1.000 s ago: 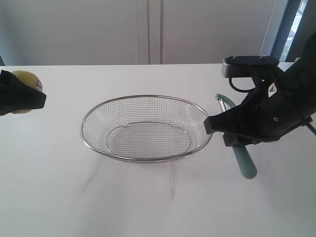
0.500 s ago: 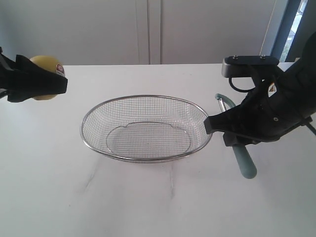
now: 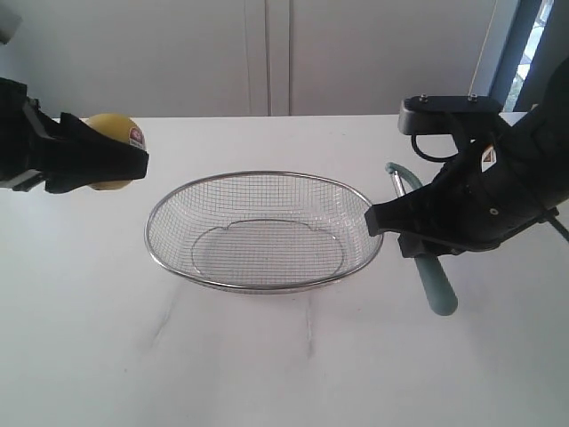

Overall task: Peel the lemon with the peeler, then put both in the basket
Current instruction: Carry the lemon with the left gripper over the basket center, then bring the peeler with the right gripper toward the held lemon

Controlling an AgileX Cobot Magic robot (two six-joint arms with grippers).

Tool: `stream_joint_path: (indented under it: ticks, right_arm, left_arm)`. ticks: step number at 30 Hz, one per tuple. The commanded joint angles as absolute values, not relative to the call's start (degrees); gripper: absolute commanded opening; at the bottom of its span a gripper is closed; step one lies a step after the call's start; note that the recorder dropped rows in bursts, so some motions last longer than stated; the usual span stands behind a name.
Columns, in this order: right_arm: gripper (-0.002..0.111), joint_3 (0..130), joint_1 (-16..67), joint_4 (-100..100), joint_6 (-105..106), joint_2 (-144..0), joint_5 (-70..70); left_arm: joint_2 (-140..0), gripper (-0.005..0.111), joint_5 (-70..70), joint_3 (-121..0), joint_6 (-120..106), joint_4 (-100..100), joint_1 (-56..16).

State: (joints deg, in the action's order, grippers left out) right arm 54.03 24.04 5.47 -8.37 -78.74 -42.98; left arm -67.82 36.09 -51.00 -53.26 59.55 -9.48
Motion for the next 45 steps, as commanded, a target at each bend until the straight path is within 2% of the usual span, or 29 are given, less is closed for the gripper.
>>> stream_joint_path:
  ticks: [1, 13, 27, 34, 45]
  right_arm:
    - [0.0, 54.0, 23.7, 5.4, -7.5, -78.5, -42.0]
    - [0.0, 54.0, 23.7, 5.4, -7.5, -78.5, -40.4]
    - [0.0, 54.0, 23.7, 5.4, -7.3, -78.5, -39.7]
    - [0.0, 54.0, 23.7, 5.4, -7.3, -78.5, -39.8]
    - [0.0, 54.0, 23.7, 5.3, -7.1, -78.5, -40.0]
  left_arm:
    - [-69.3, 0.0, 37.6, -50.7, -57.8, 66.0, -9.5]
    - [-75.3, 0.0, 31.8, -50.7, -60.5, 67.6, -18.6]
    - [-80.0, 0.0, 29.2, -50.7, -67.5, 75.3, -24.8]
    - [-82.5, 0.0, 29.5, -50.7, -72.9, 83.4, -25.3]
    - [-84.2, 0.0, 30.5, -50.7, -73.7, 83.8, -25.3]
